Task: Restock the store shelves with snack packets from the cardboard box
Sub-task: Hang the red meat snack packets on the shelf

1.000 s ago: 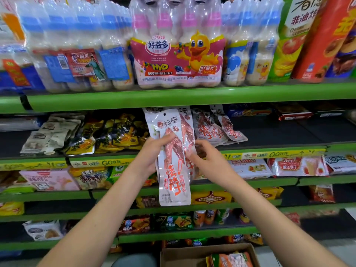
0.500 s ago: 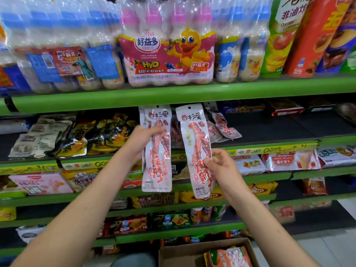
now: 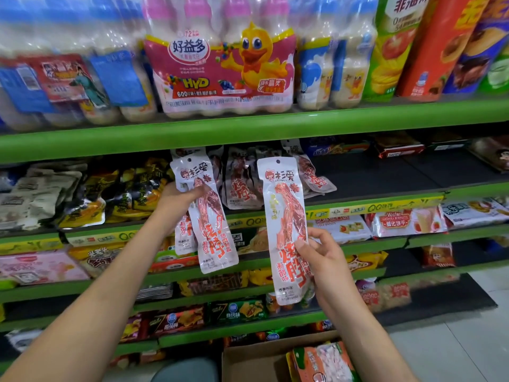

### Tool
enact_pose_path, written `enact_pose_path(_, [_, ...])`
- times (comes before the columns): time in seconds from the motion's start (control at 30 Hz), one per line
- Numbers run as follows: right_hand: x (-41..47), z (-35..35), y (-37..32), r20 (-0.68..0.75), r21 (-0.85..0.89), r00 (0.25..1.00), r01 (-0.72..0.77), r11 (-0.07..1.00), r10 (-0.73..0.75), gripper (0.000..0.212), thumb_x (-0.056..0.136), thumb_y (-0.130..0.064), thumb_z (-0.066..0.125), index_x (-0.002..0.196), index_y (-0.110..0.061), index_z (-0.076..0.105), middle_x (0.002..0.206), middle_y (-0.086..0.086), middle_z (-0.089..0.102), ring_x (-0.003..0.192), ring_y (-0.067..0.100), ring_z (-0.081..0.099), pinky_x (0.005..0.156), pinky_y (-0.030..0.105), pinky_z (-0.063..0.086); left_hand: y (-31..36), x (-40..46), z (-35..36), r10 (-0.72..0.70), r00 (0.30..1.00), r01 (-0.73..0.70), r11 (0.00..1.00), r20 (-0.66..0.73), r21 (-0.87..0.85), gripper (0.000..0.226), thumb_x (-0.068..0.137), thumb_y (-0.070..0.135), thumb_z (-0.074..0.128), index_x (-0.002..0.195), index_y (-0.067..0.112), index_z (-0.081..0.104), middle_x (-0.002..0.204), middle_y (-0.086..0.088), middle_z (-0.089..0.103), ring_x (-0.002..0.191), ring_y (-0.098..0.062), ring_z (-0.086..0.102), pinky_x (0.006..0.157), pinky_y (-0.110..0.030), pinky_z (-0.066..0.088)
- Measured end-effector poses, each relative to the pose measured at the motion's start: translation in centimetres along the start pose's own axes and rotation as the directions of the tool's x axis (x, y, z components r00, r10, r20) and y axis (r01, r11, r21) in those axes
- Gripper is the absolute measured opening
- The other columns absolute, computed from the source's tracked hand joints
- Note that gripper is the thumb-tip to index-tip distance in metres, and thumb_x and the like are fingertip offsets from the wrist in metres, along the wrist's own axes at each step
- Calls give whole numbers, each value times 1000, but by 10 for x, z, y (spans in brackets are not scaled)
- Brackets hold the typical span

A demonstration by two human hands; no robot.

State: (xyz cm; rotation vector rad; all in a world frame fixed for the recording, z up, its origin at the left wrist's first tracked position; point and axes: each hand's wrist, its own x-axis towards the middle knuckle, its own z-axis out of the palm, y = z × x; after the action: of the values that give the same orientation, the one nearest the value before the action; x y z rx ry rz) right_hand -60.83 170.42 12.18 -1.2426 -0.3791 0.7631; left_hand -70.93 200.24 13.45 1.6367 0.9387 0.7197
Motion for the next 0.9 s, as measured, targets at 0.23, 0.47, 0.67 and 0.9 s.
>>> enact_pose_path(0.23, [-3,-2,9,-6,20,1000,-16,1000,16,21,99,-11,58,119,-9,51,99,10,77,83,24,75,65,31,61,-6,6,0,-4,1000,4,1000,0,13,68,80,37,82,137,9,55,112,4,57,106,-19,56,93,-31,38])
enact_pose_path(0.47, [1,-2,14,5,42,1000,-30,999,29,20,98,-10,59,116,-11,51,100,8,77,83,22,76,63,26,58,-5,6,2,-14,1000,14,1000,0,18,75,80,39,82,141,9,50,120,4,64,93,-12,59,90,-29,36])
enact_pose_path(0.67, [2,-1,23,7,23,999,-54,998,54,22,97,-9,61,115,-11,50,104,10,77,89,25,75,65,28,58,-6,6,2,-22,1000,22,1000,3,19,65,81,36,81,137,17,52,102,12,55,83,-4,55,90,-27,35])
enact_pose_path(0.9, [2,-4,27,17,53,998,-69,996,68,27,95,-8,63,118,-8,49,108,11,76,94,27,74,67,28,59,-8,8,-1,-33,999,33,999,-10,22,84,76,44,83,143,11,46,134,-4,59,115,-23,56,96,-33,36])
